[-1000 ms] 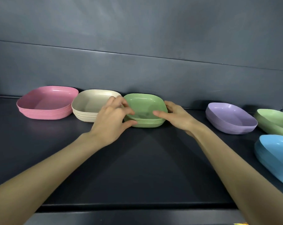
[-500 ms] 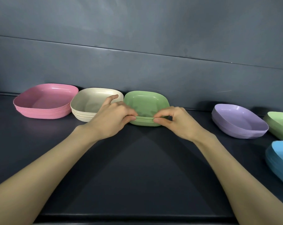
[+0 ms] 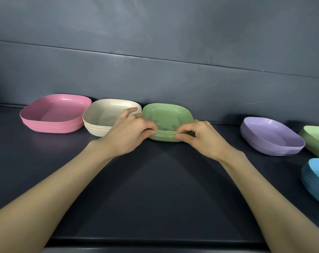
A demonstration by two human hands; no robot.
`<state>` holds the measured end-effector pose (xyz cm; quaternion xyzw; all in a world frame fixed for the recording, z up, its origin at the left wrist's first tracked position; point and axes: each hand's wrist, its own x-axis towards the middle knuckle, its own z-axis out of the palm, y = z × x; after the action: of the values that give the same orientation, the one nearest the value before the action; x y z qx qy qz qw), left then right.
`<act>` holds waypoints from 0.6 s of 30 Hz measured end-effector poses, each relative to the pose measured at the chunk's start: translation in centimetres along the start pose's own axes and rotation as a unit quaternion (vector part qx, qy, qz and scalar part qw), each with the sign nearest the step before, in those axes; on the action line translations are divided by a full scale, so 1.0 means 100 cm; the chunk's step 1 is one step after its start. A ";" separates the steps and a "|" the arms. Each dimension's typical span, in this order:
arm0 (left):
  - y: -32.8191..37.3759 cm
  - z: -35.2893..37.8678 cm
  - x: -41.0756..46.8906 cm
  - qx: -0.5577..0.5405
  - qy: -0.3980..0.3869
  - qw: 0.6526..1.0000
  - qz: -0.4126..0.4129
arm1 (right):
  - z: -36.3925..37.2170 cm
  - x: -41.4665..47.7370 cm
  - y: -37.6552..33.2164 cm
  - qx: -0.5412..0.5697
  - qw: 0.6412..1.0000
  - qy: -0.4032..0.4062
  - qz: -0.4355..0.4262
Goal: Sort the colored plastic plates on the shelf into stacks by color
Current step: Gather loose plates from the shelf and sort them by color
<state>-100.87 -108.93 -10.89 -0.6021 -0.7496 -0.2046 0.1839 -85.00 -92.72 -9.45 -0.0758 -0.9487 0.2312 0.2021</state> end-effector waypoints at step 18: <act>0.001 0.002 -0.002 0.072 0.057 0.992 0.083 | -0.001 -0.002 0.002 0.011 1.000 0.007 -0.014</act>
<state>-100.72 -108.92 -11.17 -0.6345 -0.6984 -0.1680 0.2852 -84.77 -92.57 -9.52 -0.0616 -0.9456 0.2386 0.2126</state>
